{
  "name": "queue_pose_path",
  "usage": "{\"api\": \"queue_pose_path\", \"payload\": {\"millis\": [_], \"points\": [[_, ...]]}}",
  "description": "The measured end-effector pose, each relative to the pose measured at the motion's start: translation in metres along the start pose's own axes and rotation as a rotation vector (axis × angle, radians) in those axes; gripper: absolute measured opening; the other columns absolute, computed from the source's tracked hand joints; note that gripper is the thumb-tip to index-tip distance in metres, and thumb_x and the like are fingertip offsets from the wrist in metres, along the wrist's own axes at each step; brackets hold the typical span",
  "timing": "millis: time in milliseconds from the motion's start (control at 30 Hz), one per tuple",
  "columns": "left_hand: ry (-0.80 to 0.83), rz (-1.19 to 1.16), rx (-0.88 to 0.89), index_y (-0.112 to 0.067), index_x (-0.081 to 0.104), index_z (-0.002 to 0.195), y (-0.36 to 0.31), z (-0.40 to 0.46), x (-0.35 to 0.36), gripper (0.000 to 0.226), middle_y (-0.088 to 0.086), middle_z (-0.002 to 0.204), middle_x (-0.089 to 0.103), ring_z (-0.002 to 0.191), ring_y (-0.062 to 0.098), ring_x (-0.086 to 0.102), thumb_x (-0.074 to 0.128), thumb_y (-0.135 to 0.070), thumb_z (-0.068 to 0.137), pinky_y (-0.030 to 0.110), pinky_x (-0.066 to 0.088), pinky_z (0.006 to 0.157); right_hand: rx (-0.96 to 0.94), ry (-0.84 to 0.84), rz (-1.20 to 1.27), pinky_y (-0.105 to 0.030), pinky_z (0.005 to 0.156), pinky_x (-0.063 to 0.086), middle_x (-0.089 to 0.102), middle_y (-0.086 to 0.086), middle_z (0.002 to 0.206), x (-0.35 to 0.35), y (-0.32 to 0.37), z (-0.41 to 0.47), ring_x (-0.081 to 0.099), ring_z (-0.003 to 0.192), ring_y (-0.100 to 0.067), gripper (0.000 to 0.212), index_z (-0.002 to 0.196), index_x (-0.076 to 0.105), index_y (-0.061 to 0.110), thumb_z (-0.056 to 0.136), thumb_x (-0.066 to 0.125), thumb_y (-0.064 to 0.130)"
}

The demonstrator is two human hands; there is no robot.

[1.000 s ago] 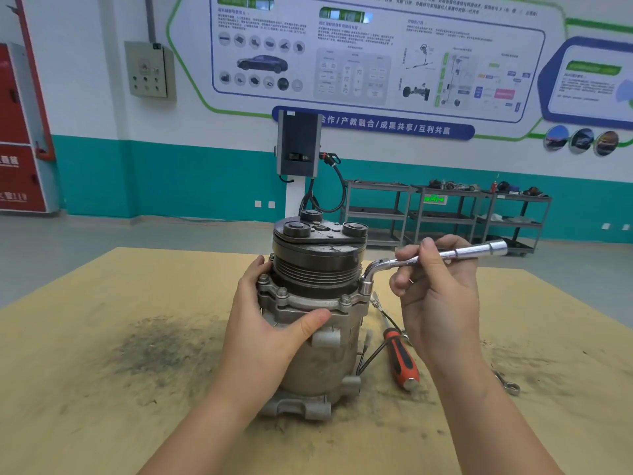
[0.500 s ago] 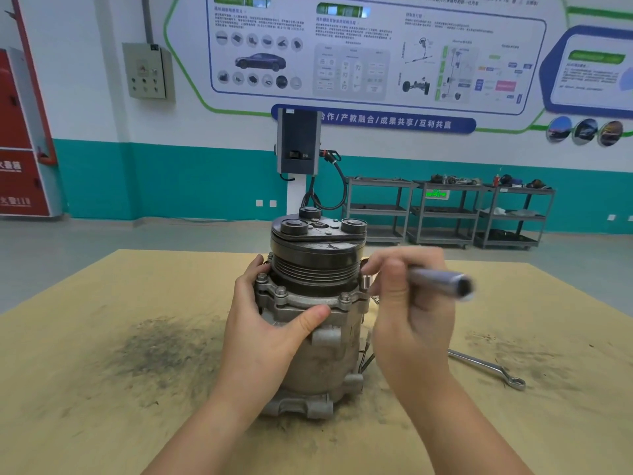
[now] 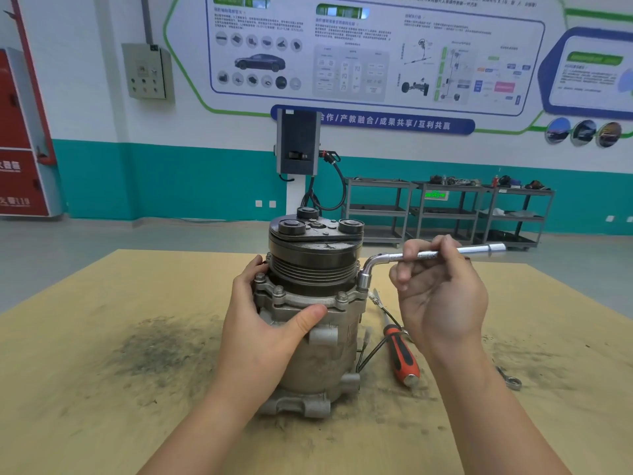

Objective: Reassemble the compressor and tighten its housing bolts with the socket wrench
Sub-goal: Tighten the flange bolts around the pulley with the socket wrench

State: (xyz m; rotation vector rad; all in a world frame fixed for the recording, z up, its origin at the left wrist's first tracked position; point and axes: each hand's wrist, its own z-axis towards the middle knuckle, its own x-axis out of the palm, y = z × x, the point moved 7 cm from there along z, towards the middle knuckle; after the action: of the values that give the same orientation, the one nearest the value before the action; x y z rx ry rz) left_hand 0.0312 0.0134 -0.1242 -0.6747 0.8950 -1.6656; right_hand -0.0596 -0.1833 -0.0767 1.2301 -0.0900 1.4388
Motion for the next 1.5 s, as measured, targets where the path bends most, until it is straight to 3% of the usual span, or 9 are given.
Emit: {"api": "queue_pose_path", "payload": {"millis": [167, 333, 467, 767, 1067, 1267, 1367, 1433, 1500], "points": [[-0.012, -0.019, 0.005, -0.051, 0.043, 0.116, -0.001, -0.002, 0.001, 0.075, -0.034, 0.118, 0.056, 0.114, -0.014, 0.052, 0.077, -0.059, 0.050, 0.012, 0.040, 0.093, 0.087, 0.039, 0.049, -0.020, 0.045, 0.032, 0.051, -0.003, 0.057, 0.004, -0.005, 0.007, 0.038, 0.041, -0.016, 0.028, 0.075, 0.043, 0.014, 0.101, 0.033, 0.016], [-0.021, -0.018, 0.018, -0.050, 0.044, 0.115, -0.002, -0.002, 0.000, 0.072, -0.040, 0.114, 0.055, 0.112, -0.017, 0.052, 0.077, -0.057, 0.051, -0.001, 0.039, 0.087, 0.182, 0.136, 0.039, -0.017, 0.040, 0.030, 0.045, 0.002, 0.052, 0.009, -0.005, 0.011, 0.036, 0.036, -0.011, 0.020, 0.074, 0.041, 0.015, 0.094, 0.041, 0.017], [-0.016, -0.010, 0.018, -0.052, 0.043, 0.115, -0.001, -0.002, 0.000, 0.072, -0.038, 0.117, 0.055, 0.114, -0.015, 0.051, 0.078, -0.057, 0.052, 0.002, 0.041, 0.089, 0.245, 0.107, 0.061, -0.016, 0.041, 0.030, 0.048, 0.003, 0.055, 0.007, -0.012, 0.016, 0.038, 0.037, -0.009, 0.022, 0.075, 0.042, 0.017, 0.096, 0.042, 0.021], [-0.032, -0.013, -0.001, -0.050, 0.043, 0.116, 0.000, -0.003, 0.000, 0.075, -0.034, 0.121, 0.053, 0.114, -0.017, 0.050, 0.075, -0.061, 0.049, 0.001, 0.040, 0.091, -0.244, 0.091, -0.180, -0.022, 0.046, 0.032, 0.057, -0.002, 0.064, 0.010, 0.007, -0.006, 0.044, 0.042, -0.014, 0.022, 0.081, 0.046, 0.018, 0.101, 0.039, 0.014], [-0.035, -0.018, -0.006, -0.049, 0.043, 0.115, -0.003, -0.003, 0.001, 0.074, -0.032, 0.121, 0.054, 0.112, -0.018, 0.051, 0.076, -0.056, 0.050, -0.001, 0.039, 0.089, -0.148, 0.050, -0.110, -0.021, 0.048, 0.034, 0.053, -0.003, 0.059, 0.010, 0.004, -0.010, 0.041, 0.042, -0.016, 0.025, 0.078, 0.041, 0.013, 0.102, 0.036, 0.013], [-0.074, -0.029, -0.022, -0.042, 0.043, 0.126, -0.002, -0.006, 0.001, 0.084, -0.037, 0.115, 0.056, 0.111, -0.018, 0.052, 0.076, -0.058, 0.050, -0.001, 0.039, 0.089, -0.529, 0.033, -0.407, -0.026, 0.052, 0.038, 0.057, 0.004, 0.067, 0.027, 0.013, -0.041, 0.045, 0.052, -0.016, 0.027, 0.078, 0.055, 0.038, 0.098, 0.045, 0.022], [-0.085, -0.006, -0.037, -0.033, 0.043, 0.133, -0.001, -0.007, 0.003, 0.094, -0.028, 0.120, 0.058, 0.114, -0.012, 0.054, 0.083, -0.057, 0.051, 0.017, 0.044, 0.102, -0.681, 0.125, -0.655, -0.021, 0.065, 0.039, 0.051, 0.015, 0.077, 0.053, -0.005, -0.064, 0.049, 0.069, -0.008, 0.018, 0.084, 0.052, 0.034, 0.095, 0.046, 0.021], [-0.094, -0.020, -0.067, -0.034, 0.044, 0.130, 0.000, -0.008, 0.003, 0.093, -0.017, 0.124, 0.062, 0.117, 0.002, 0.059, 0.089, -0.057, 0.053, 0.034, 0.046, 0.105, -0.700, 0.189, -0.863, -0.025, 0.069, 0.037, 0.046, 0.014, 0.081, 0.068, -0.020, -0.071, 0.048, 0.077, -0.015, 0.013, 0.086, 0.049, 0.031, 0.096, 0.042, 0.026], [-0.123, -0.021, -0.074, -0.034, 0.045, 0.129, -0.001, -0.011, 0.006, 0.086, -0.012, 0.126, 0.062, 0.117, 0.005, 0.060, 0.088, -0.050, 0.056, 0.036, 0.047, 0.104, -0.688, 0.208, -0.989, -0.029, 0.070, 0.039, 0.046, 0.012, 0.081, 0.070, -0.022, -0.068, 0.048, 0.079, -0.018, 0.015, 0.088, 0.046, 0.031, 0.098, 0.038, 0.035]]}}
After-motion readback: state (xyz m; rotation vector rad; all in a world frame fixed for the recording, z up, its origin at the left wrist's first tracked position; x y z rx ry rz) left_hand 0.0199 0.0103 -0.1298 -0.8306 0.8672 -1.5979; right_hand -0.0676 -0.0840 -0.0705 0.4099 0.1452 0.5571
